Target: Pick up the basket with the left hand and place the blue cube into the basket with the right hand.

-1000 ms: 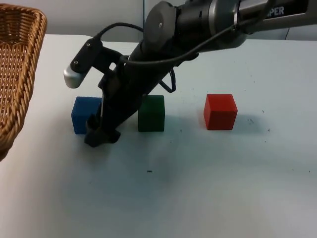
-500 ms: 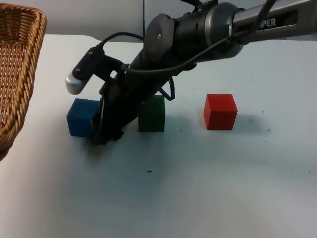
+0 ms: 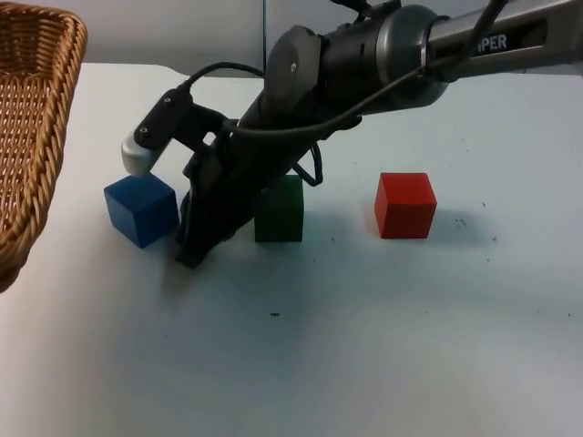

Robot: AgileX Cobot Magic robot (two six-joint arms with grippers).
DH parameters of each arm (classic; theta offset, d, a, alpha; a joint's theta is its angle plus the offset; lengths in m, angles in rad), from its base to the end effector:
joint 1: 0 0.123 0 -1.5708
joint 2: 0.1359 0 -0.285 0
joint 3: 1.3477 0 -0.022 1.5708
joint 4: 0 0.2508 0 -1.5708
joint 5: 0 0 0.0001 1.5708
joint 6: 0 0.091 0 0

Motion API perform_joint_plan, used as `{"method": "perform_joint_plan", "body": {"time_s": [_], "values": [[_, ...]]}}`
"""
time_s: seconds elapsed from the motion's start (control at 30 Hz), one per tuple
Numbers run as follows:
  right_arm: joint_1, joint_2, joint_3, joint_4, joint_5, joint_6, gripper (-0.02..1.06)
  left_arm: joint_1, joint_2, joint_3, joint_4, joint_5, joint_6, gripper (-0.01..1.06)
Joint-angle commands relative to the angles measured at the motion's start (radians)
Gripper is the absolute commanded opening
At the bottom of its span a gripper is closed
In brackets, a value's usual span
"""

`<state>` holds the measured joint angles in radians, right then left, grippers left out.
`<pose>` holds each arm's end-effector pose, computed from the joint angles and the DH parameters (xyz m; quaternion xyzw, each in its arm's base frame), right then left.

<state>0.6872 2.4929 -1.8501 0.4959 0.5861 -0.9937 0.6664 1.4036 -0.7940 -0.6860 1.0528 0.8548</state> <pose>0.3821 0.3446 0.0716 -0.5916 0.7592 0.1426 0.2309 0.2101 0.1014 0.2263 -0.0778 0.9533 -0.2128 0.1997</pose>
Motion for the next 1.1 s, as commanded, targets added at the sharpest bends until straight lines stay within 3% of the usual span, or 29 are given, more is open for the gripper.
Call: {"method": "perform_joint_plan", "body": {"time_s": [0.0,0.13,0.27,0.3,0.4,0.77,0.9,1.07], "values": [[-0.011,-0.025,-0.007,-0.006,0.044,0.000,0.09,-0.002,-0.006,-0.009,-0.040,0.023,0.000,0.00],[-0.021,-0.048,-0.007,-0.006,0.058,0.034,0.26,-0.002,-0.006,-0.009,-0.045,0.026,0.000,0.00],[-0.027,-0.063,-0.007,0.008,0.029,0.057,0.64,-0.002,-0.006,-0.009,-0.047,0.029,0.000,0.00],[-0.027,-0.063,-0.007,0.008,0.029,0.057,0.64,-0.002,-0.006,-0.009,-0.047,0.029,0.000,0.00],[-0.018,-0.059,-0.007,0.065,-0.025,0.052,0.91,-0.002,-0.006,-0.009,-0.051,0.029,0.000,0.00],[0.055,-0.057,-0.007,0.092,-0.172,0.052,0.92,-0.025,-0.006,-0.009,-0.067,0.029,0.005,0.00],[0.066,-0.044,-0.007,0.103,-0.247,0.117,0.92,-0.047,-0.006,-0.009,-0.064,0.029,0.005,0.00],[0.066,0.001,-0.007,0.103,-0.247,0.170,0.86,-0.047,-0.006,-0.009,-0.064,0.029,0.005,0.00]]}}
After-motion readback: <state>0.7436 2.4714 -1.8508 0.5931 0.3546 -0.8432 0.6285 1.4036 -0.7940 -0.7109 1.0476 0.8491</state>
